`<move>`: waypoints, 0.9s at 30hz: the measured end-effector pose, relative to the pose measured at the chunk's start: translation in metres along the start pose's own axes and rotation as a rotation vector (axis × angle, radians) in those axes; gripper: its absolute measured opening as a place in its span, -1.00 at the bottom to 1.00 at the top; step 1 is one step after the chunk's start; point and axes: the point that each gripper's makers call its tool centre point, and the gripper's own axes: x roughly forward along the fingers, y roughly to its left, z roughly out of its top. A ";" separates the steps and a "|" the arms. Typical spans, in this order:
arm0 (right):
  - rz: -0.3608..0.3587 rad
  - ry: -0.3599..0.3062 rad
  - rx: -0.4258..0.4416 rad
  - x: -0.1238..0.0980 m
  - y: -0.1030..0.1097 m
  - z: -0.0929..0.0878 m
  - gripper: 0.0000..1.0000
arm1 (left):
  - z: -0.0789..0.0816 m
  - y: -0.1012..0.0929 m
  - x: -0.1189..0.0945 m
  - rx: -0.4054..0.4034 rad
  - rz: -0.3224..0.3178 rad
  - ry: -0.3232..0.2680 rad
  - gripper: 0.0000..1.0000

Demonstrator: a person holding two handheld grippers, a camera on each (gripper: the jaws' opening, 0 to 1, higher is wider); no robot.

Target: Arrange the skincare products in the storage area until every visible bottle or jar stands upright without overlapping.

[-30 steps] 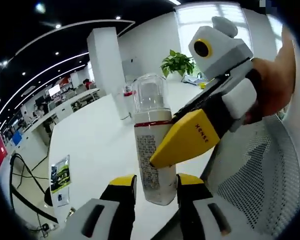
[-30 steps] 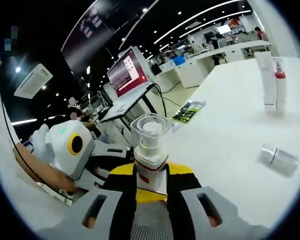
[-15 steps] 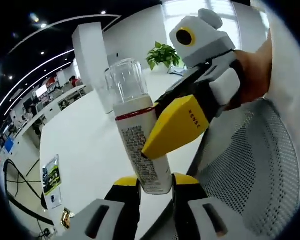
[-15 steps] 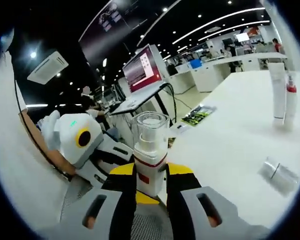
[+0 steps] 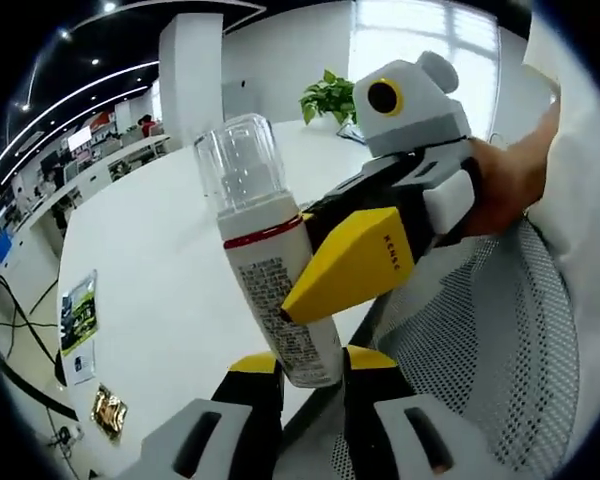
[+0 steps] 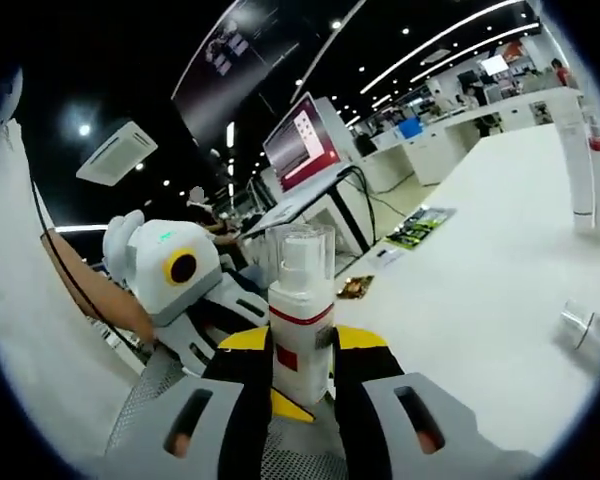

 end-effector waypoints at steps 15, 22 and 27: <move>0.014 0.054 -0.006 -0.001 -0.007 0.008 -0.61 | 0.009 0.011 0.003 0.016 0.061 -0.036 -0.54; -0.026 0.038 -0.022 -0.008 -0.016 0.001 -0.61 | -0.002 0.017 0.006 0.126 0.124 0.027 -0.50; -0.069 0.060 0.011 -0.016 -0.030 -0.009 -0.61 | -0.011 0.028 0.010 0.105 0.169 0.073 -0.28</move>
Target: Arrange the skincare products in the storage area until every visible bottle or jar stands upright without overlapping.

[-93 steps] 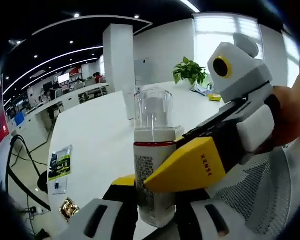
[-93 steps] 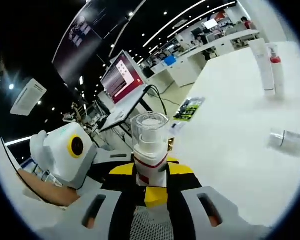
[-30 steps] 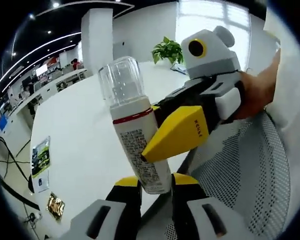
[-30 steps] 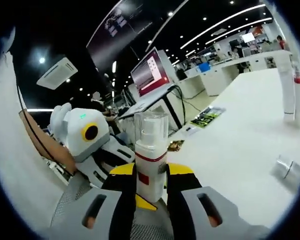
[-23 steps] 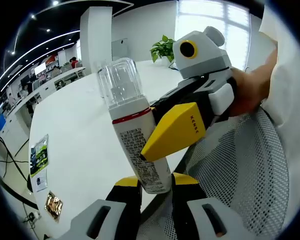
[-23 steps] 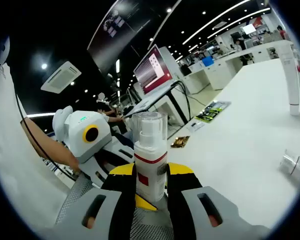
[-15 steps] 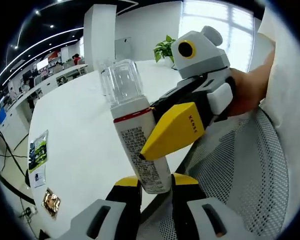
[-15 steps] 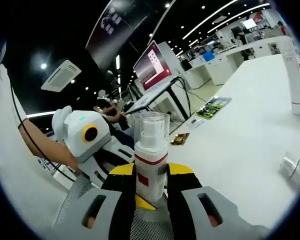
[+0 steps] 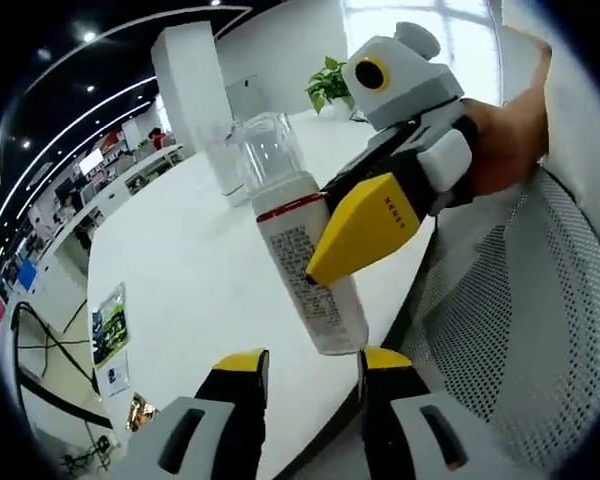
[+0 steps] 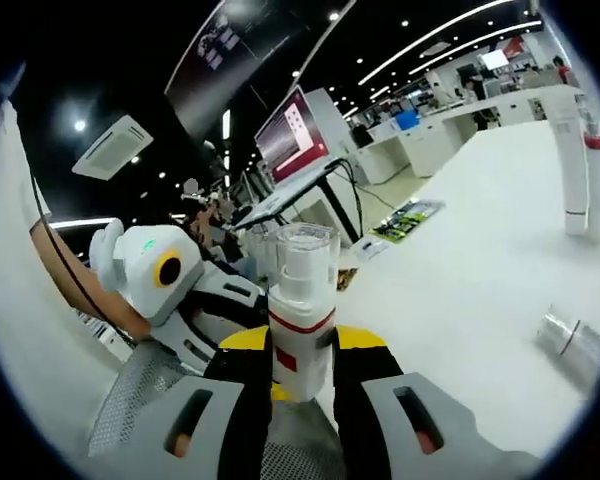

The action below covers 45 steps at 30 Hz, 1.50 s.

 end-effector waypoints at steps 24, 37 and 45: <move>-0.304 -0.262 0.120 -0.044 -0.104 0.062 -0.61 | -0.020 0.009 0.006 0.067 0.064 0.136 -0.24; -0.326 -0.207 -0.006 -0.028 -0.123 0.086 -0.60 | -0.026 0.016 0.010 0.015 0.088 0.143 0.43; -0.352 -0.204 0.001 -0.022 -0.134 0.092 -0.60 | -0.021 0.014 0.010 -0.022 0.077 0.102 0.50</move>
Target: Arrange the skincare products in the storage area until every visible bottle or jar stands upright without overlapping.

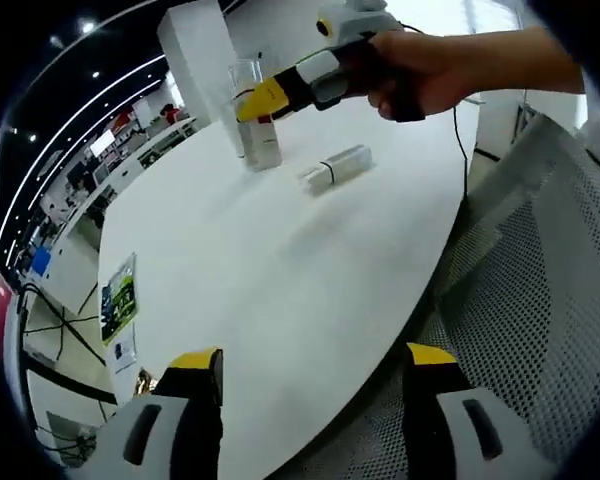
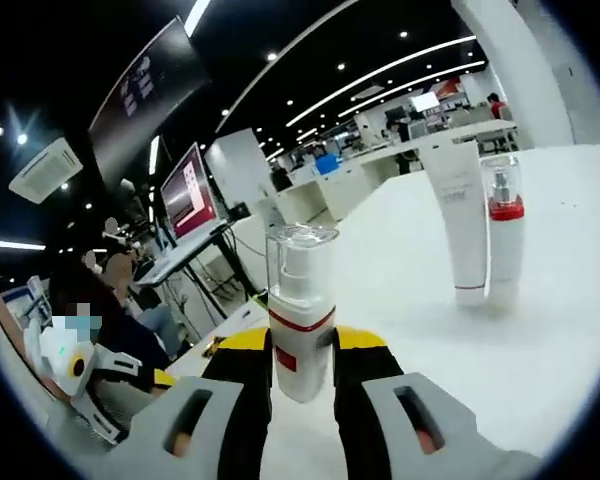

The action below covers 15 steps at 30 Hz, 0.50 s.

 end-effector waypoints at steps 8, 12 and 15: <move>-0.002 0.046 -0.103 0.004 -0.005 -0.001 -0.59 | 0.002 0.008 -0.002 -0.018 0.034 -0.025 0.61; -0.022 0.060 -0.104 0.005 -0.013 -0.005 -0.59 | 0.001 0.011 -0.001 -0.037 0.041 -0.025 0.63; -0.054 0.059 -0.092 0.006 -0.019 -0.004 -0.59 | 0.001 0.014 -0.003 -0.053 0.062 -0.027 0.63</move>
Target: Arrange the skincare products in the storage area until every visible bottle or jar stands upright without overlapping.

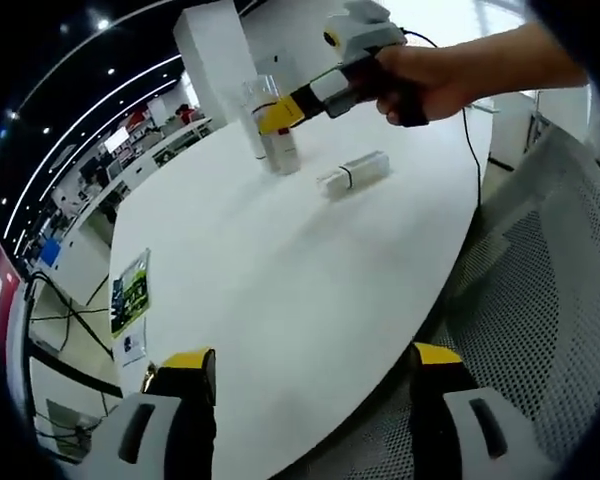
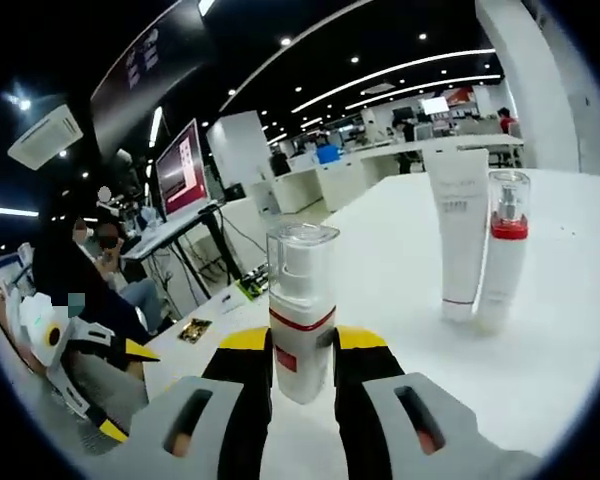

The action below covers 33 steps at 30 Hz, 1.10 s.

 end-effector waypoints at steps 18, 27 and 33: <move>-0.078 0.022 -0.081 0.024 -0.027 -0.004 -0.59 | -0.008 0.002 0.001 0.006 0.009 0.012 0.51; -0.115 0.011 -0.113 0.031 -0.043 -0.004 -0.59 | -0.018 0.001 0.003 0.029 -0.007 0.026 0.37; -0.154 -0.002 -0.136 0.032 -0.055 -0.002 -0.60 | -0.023 0.002 0.003 0.015 -0.013 0.036 0.37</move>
